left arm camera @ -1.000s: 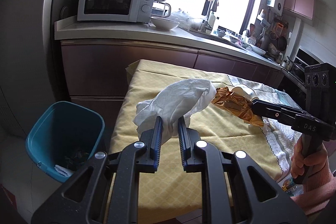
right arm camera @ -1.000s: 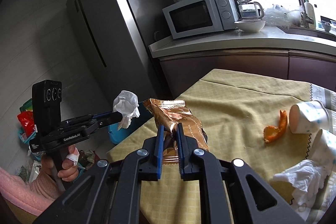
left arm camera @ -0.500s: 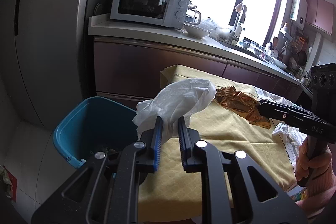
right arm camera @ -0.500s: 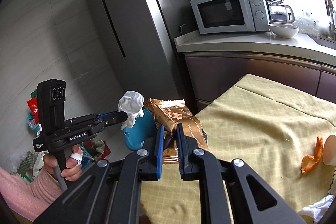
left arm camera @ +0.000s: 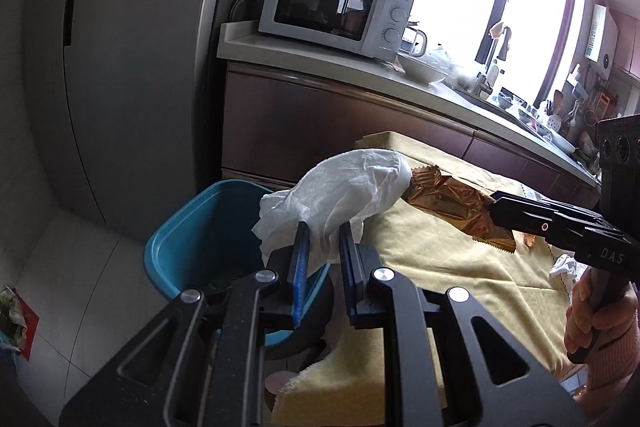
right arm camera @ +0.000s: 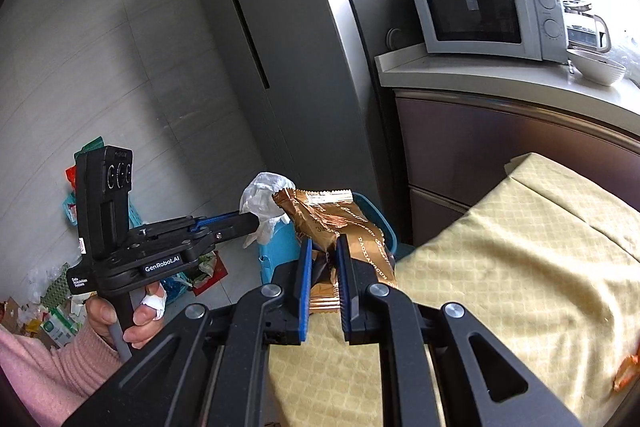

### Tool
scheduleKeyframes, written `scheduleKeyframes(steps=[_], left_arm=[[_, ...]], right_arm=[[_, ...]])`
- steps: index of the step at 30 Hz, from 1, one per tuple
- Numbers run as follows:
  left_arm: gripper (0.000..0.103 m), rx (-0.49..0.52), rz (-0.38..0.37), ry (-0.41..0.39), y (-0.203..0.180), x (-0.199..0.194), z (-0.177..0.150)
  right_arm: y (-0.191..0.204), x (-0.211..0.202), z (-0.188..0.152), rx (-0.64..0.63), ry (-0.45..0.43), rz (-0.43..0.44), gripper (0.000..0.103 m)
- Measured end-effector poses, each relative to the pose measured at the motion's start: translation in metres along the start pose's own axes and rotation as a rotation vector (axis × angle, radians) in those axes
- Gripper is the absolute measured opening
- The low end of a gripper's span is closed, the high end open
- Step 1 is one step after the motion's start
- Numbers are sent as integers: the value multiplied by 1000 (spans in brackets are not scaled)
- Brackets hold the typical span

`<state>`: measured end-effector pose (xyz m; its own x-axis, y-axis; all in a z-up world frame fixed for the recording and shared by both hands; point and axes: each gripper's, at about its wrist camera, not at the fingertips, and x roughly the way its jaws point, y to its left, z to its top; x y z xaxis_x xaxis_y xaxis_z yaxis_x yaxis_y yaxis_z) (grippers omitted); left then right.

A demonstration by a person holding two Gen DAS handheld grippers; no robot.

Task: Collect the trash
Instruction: 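Carry the tissue with the left tool while the right tool carries the wrapper to the teal bin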

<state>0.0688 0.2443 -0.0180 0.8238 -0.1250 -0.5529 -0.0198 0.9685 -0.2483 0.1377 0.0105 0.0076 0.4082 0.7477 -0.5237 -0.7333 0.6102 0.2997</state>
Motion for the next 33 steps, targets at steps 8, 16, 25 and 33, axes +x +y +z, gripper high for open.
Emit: scheduleKeyframes(steps=[8,16,25,33], left_arm=[[16,-49,50,15,30,12,0],[16,-97,82,42,50,31,-1],[15,-132,99,82,63,57,-4],[16,-154,108,128,67,87,-12]], right_arm=[[6,40,16,-27,42,26,11],[8,84,22,-26,101,39,11],[-2,128,22,10,167,40,11],[-12,166,25,40,231,38,11]])
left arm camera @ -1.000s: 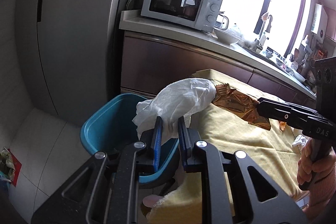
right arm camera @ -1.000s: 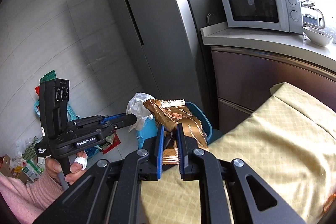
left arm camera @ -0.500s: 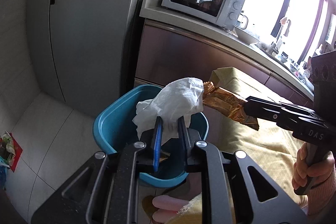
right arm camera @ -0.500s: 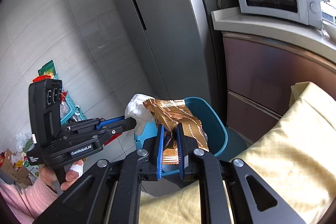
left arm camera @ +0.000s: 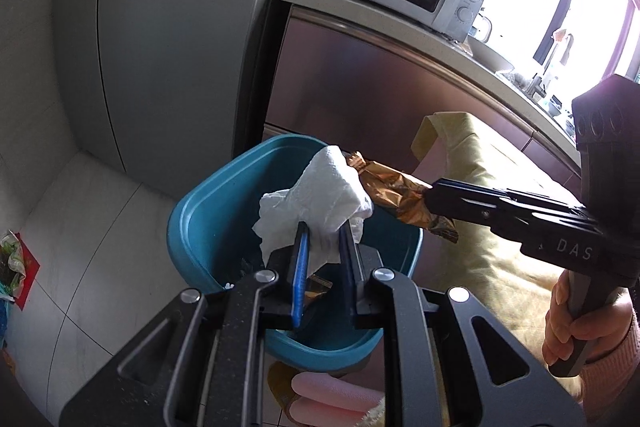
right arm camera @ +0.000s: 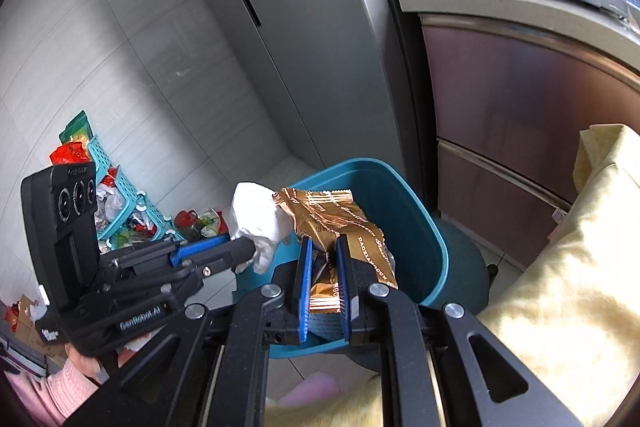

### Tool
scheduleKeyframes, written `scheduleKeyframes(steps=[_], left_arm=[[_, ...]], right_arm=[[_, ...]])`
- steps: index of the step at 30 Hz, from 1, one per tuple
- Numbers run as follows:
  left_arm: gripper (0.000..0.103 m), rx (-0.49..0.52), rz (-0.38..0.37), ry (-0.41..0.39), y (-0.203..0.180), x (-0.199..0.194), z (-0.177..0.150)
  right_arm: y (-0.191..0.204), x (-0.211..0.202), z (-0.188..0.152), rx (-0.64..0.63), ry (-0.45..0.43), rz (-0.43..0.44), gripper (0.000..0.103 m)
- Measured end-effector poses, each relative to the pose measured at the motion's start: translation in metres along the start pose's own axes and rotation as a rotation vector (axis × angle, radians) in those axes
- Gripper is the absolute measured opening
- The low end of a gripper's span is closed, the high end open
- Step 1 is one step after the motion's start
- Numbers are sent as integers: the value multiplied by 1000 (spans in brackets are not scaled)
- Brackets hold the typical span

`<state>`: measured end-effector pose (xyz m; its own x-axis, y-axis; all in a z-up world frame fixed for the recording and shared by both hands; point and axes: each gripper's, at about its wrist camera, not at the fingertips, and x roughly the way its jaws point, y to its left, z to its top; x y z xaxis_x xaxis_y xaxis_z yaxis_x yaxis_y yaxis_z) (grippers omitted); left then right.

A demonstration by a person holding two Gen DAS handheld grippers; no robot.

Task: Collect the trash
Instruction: 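Carry the tissue with the left tool while the right tool carries the wrapper to the teal bin, then open the left tool over the teal bin while the right tool opens too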

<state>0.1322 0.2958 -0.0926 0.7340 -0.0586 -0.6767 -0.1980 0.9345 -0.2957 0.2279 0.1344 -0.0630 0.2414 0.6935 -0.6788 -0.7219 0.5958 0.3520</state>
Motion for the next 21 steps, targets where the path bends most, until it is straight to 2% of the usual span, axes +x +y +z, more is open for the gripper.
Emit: scheduleKeyframes(steps=[8,21], left_arm=[[17,-18,14,31,2,23,-4],[20,-10,46,51,3,38,-11]], right_arm=[[-4,25,6,12,56,-3,11],[-5,44,12,18,123,-27,15]])
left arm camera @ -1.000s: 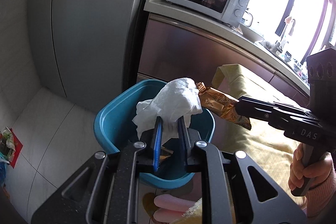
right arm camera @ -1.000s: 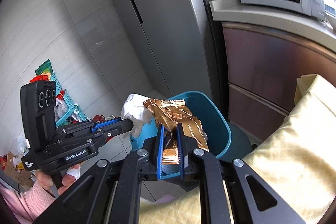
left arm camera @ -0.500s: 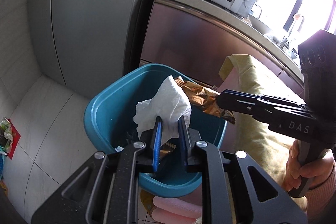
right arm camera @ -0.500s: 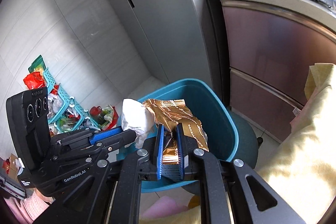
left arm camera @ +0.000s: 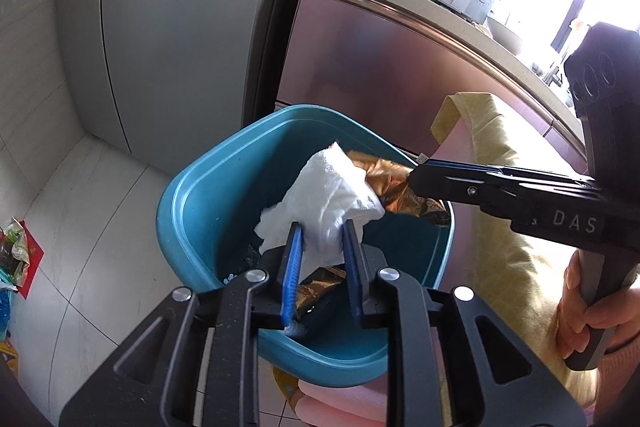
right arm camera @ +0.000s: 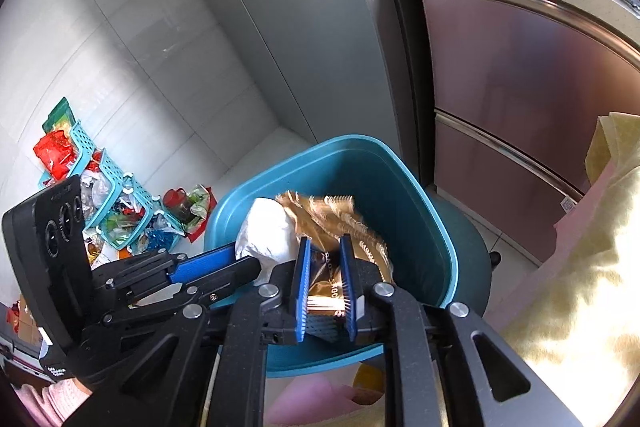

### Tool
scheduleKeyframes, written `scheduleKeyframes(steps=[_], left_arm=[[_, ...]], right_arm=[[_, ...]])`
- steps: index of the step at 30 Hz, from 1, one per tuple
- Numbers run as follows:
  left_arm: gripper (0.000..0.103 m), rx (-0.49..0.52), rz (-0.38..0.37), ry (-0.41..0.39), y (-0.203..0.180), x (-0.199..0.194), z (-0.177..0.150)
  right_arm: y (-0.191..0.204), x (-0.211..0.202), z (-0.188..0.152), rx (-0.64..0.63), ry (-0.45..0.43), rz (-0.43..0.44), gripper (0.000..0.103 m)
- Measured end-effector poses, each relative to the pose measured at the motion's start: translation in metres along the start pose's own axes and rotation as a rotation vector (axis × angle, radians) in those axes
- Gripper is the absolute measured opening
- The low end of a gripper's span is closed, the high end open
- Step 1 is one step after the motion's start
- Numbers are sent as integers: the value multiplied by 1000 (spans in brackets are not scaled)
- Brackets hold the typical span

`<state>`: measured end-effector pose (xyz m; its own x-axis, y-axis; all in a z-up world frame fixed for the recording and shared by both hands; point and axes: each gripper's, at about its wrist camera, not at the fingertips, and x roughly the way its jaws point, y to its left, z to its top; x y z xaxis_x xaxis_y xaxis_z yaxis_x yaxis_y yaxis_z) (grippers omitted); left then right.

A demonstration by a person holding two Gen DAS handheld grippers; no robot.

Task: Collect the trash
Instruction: 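Open the left tool over the teal bin while the right tool opens too, then move both open tools back over the trash on the table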

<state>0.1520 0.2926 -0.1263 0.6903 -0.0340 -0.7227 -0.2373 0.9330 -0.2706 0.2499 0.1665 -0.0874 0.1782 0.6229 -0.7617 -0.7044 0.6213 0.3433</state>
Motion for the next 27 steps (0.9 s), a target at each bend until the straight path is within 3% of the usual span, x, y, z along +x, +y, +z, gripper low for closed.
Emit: scheduleKeyframes(steps=[5,7,10,13,21,27], left_arm=[[26,9,31,-33,0,-10,-1],[29,6,65,-63,1,-21,-2],[37,-25,107,-97,7,-38,-7],[42,-72,136,-101,20,-48,-13],[46,-190,66,28,46,-29,-29],[51,-206,23,109,43,-12,-38]], right_arm=[[-3,-2,6,-10,-8,-45,22],[-7,-4,11,-4,-13,-75,33],[-10,-1,20,-37,11,-138,42],[-14,7,30,-57,47,-191,43],[-28,42,39,-96,213,-254,43],[-29,60,36,-120,318,-269,41]])
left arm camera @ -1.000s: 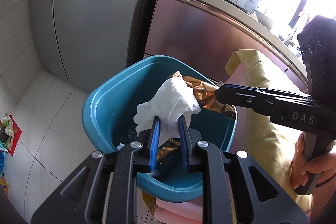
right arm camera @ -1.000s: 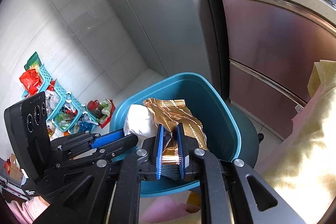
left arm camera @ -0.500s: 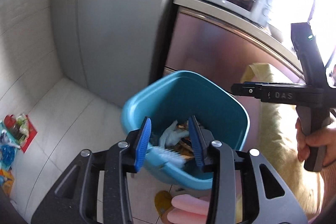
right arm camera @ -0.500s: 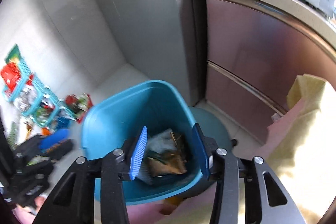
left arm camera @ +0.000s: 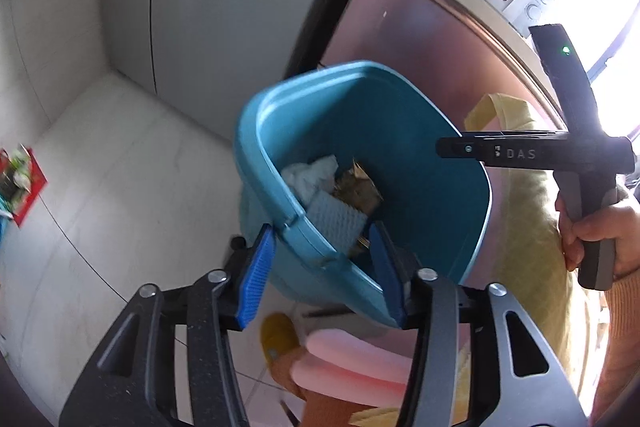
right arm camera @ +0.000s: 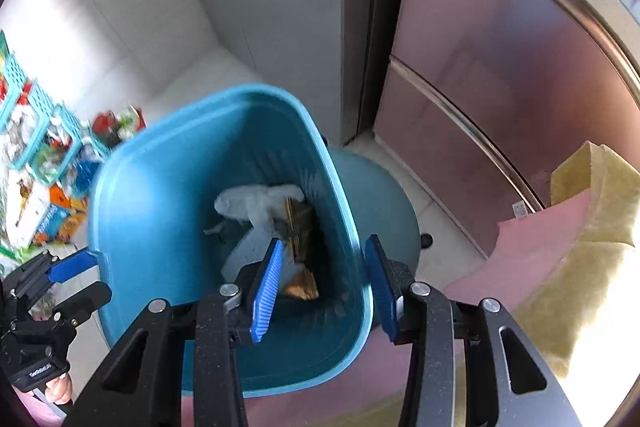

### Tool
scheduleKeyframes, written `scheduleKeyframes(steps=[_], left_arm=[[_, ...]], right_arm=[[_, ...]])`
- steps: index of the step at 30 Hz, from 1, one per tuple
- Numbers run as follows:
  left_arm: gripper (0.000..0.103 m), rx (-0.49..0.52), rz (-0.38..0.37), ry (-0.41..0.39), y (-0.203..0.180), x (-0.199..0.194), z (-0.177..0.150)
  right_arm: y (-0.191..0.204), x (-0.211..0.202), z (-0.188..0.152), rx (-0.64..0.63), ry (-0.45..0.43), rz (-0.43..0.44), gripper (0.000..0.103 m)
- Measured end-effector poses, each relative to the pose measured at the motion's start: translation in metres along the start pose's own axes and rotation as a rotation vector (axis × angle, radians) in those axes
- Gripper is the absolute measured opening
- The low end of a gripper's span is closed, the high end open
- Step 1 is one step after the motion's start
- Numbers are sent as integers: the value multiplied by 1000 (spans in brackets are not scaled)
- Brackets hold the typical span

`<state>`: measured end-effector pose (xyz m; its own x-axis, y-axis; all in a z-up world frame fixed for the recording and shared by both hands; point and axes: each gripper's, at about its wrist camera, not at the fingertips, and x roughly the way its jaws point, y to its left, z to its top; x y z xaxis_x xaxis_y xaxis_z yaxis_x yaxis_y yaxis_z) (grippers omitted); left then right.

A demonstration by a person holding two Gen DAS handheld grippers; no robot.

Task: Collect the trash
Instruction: 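Move both open tools back over the trash on the table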

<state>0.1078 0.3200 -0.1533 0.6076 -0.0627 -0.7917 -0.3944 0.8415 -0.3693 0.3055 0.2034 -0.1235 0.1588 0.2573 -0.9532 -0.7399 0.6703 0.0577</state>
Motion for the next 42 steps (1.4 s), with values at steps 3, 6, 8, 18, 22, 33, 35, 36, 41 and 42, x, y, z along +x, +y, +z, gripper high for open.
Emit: scheduleKeyframes(steps=[3,6,8,18,22,33,35,36,41,42], left_arm=[[48,-27,-14,45,1,11,-3],[41,-56,-36,79,1,19,-7],[41,-41,-33,77,-3,18,-8],[40,-48,-75,116,-5,16,-18],[40,-64,-83,137,-4,14,-17],[43,-42,-62,117,-7,13,-20],[44,-27,-32,107,-11,12,-21],[45,-26,-18,101,-12,10,-22],[49,12,86,6,-14,-14,-23],[49,17,109,-20,-15,-21,-24]], right_arm=[[-1,4,0,0,30,-10,33],[-3,8,-1,-2,54,-47,15],[-7,6,-5,-3,60,-39,12],[-10,-1,-17,-42,81,-53,11],[-9,-3,-17,-42,86,-52,11],[-16,-5,-25,-10,40,-19,12],[-17,-12,-27,4,3,7,14],[-18,-17,-29,15,-22,2,17],[-17,-50,-40,60,-173,24,25],[-16,-59,-44,65,-206,21,25]])
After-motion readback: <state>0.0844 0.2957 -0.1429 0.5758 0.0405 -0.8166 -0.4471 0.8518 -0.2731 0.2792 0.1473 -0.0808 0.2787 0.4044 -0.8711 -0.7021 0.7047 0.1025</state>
